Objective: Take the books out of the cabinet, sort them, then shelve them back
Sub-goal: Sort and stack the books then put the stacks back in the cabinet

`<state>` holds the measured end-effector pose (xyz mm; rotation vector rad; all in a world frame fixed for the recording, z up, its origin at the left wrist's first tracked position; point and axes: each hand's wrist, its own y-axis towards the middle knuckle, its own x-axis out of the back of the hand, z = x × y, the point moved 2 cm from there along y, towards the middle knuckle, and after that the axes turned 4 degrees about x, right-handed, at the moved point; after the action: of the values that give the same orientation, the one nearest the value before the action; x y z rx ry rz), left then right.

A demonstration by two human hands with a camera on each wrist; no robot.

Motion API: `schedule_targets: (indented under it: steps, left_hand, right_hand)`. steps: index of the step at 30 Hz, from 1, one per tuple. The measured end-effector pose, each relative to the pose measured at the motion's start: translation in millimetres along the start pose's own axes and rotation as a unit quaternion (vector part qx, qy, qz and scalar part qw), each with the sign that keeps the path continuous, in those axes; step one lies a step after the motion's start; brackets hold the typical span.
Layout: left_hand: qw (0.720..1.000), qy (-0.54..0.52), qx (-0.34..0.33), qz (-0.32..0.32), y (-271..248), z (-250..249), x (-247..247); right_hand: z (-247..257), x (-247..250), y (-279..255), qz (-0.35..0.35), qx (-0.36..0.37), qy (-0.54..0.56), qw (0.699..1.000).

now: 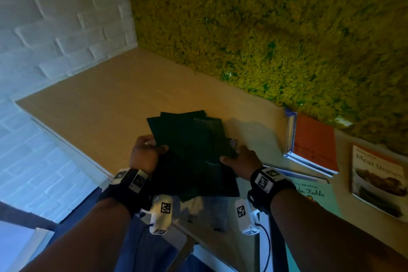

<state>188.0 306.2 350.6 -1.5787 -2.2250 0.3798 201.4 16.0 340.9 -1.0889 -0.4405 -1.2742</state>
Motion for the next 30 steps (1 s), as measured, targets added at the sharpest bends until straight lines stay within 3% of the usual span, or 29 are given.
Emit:
schedule_targets:
  steps: [4,7,9,10,13,16,22,27,30]
  left_hand:
    - [0.994,-0.066,0.025,0.085,-19,-6,-7]
    - [0.992,-0.046,-0.003,0.116,-41,-15,-17]
    - [0.991,-0.026,-0.039,0.124,-55,-23,-23]
    - [0.99,-0.024,-0.054,0.128,-61,-27,-25]
    - [0.985,-0.031,-0.066,0.155,-59,-23,-35]
    - [0.982,-0.048,-0.063,0.172,-63,-18,-51]
    - [0.972,-0.026,-0.079,0.222,-91,-16,-88]
    - [0.962,0.011,-0.104,0.252,-106,-27,-104]
    - [0.958,0.011,-0.126,0.257,-119,-39,-117]
  right_hand:
    - [-13,1,-20,0.028,0.039,0.043,0.998]
    - [-53,24,-46,-0.036,0.058,0.057,0.996]
    - [-97,48,-68,-0.121,0.009,0.04,0.992]
    - [-125,57,-80,-0.143,-0.052,0.007,0.988]
    - [-201,68,-118,-0.103,-0.206,-0.042,0.972]
    - [-239,59,-136,-0.061,-0.225,0.013,0.972]
    - [-256,67,-151,-0.142,-0.2,0.172,0.954]
    - [-267,110,-186,-0.19,-0.19,0.256,0.929]
    - [-268,152,-212,-0.202,-0.195,0.181,0.943]
